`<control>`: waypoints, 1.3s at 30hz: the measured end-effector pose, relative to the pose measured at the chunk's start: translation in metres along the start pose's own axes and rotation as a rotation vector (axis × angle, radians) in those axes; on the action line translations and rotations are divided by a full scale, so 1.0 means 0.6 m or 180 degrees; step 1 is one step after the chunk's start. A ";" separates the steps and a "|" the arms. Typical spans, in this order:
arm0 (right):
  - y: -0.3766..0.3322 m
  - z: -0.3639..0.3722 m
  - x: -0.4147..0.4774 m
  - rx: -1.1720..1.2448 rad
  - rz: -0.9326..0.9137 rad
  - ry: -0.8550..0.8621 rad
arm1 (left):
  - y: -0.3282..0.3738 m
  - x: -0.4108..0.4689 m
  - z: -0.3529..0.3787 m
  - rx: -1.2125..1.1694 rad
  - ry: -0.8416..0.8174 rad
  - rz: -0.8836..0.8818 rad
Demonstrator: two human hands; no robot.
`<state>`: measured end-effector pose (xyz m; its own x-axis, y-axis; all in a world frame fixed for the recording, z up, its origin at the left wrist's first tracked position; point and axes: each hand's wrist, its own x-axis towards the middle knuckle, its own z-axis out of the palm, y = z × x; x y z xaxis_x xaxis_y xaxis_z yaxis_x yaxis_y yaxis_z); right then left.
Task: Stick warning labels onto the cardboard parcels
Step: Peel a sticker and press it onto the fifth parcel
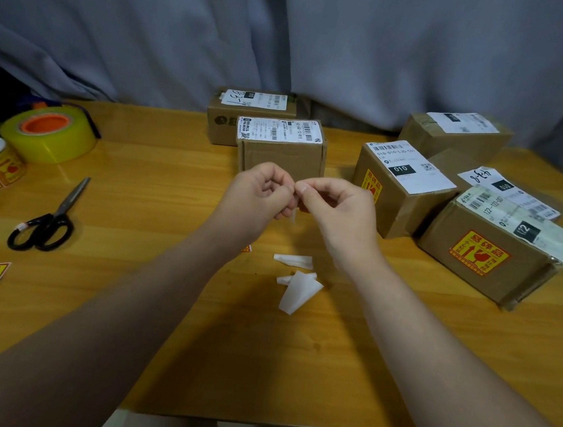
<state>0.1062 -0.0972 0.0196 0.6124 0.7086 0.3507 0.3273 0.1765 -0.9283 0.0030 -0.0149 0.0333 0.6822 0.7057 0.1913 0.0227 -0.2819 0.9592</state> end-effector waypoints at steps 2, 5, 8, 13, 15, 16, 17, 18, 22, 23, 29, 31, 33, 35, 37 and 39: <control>0.000 0.003 -0.001 -0.0007 0.0013 0.0038 | -0.002 -0.001 0.001 0.0110 0.0032 0.0070; 0.001 0.007 -0.001 -0.0047 0.0047 0.0020 | -0.003 -0.003 0.001 0.0095 0.0035 0.0109; 0.004 0.007 0.003 0.0382 0.0316 0.0209 | -0.007 -0.003 -0.006 -0.0059 0.0162 0.0003; 0.005 -0.003 0.006 0.0119 0.0269 -0.0105 | -0.014 -0.007 -0.016 0.0002 0.0130 -0.0044; 0.004 0.003 0.002 0.0043 0.0243 -0.0180 | -0.014 -0.007 -0.011 0.0012 0.0135 -0.0005; 0.004 0.007 0.000 0.0077 0.0248 -0.0184 | -0.014 -0.006 -0.009 0.0003 0.0151 0.0009; 0.004 0.009 -0.001 0.0137 0.0260 -0.0196 | -0.014 -0.005 -0.006 -0.0024 0.0168 0.0006; 0.005 0.009 -0.002 0.0197 0.0282 -0.0216 | -0.014 -0.004 -0.005 -0.0062 0.0174 -0.0004; 0.004 0.007 -0.008 0.0277 0.0250 -0.0243 | -0.012 -0.002 -0.001 -0.0045 0.0154 0.0042; 0.004 0.007 -0.008 0.0306 0.0251 -0.0217 | -0.012 -0.001 -0.001 -0.0032 0.0145 0.0060; 0.001 0.004 -0.006 0.0474 0.0326 -0.0119 | -0.010 -0.002 0.001 0.0044 0.0070 0.0106; 0.004 0.001 -0.005 0.0467 0.0348 -0.0068 | -0.010 -0.001 -0.002 0.0128 -0.0048 0.0119; 0.006 -0.003 -0.004 0.0455 0.0347 -0.0094 | -0.010 0.001 -0.006 0.0175 -0.0192 0.0106; 0.005 -0.009 -0.002 0.0479 0.0363 -0.0234 | -0.006 0.003 -0.012 0.0115 -0.0311 0.0108; 0.003 -0.015 0.001 0.0558 0.0425 -0.0388 | -0.003 0.004 -0.016 0.0118 -0.0429 0.0173; 0.000 -0.019 0.005 0.0731 0.0545 -0.0487 | 0.001 0.004 -0.018 0.0182 -0.0545 0.0265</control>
<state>0.1162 -0.1029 0.0223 0.5235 0.8327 0.1804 0.0473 0.1829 -0.9820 -0.0030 -0.0065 0.0365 0.7978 0.5588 0.2266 -0.0010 -0.3747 0.9271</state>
